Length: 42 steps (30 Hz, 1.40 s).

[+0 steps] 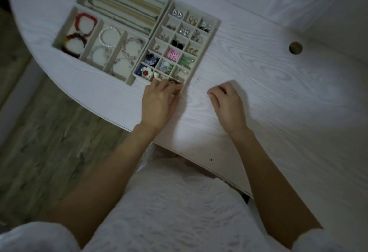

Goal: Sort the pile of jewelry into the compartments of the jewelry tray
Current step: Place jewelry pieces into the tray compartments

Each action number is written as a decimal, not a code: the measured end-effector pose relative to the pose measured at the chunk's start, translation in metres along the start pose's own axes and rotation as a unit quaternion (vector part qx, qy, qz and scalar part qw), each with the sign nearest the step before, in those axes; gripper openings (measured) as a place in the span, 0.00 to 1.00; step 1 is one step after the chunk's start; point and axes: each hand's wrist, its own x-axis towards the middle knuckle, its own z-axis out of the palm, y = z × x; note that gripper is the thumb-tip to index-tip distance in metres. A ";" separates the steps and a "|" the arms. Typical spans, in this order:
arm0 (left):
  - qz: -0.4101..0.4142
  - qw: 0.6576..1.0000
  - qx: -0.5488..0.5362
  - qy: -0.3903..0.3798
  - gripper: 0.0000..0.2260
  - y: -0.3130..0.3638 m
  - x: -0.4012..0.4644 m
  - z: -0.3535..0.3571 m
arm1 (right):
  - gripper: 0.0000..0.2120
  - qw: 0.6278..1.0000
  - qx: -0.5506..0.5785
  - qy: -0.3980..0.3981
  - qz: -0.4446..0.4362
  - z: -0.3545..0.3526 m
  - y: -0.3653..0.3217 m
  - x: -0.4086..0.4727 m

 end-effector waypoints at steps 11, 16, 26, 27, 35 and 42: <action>-0.004 0.999 -0.031 0.014 0.10 -0.002 0.002 -0.012 | 0.05 0.983 0.129 -0.080 0.098 -0.021 -0.012 0.020; -0.124 0.985 -0.067 0.102 0.13 -0.035 0.007 -0.034 | 0.06 0.974 0.195 -0.099 0.054 -0.029 -0.044 0.072; -0.211 0.965 -0.084 0.134 0.13 -0.070 0.021 -0.021 | 0.07 0.975 0.023 -0.173 -0.137 0.017 -0.086 0.176; -0.211 0.964 -0.088 0.137 0.13 -0.068 0.021 -0.020 | 0.08 0.971 0.001 -0.184 -0.155 0.019 -0.086 0.177; -0.212 0.959 -0.113 0.150 0.12 -0.071 0.019 -0.020 | 0.08 0.983 -0.032 -0.112 -0.144 0.020 -0.079 0.173; -0.210 0.961 -0.102 0.150 0.12 -0.077 0.021 -0.019 | 0.05 0.972 -0.113 -0.142 -0.151 0.024 -0.096 0.181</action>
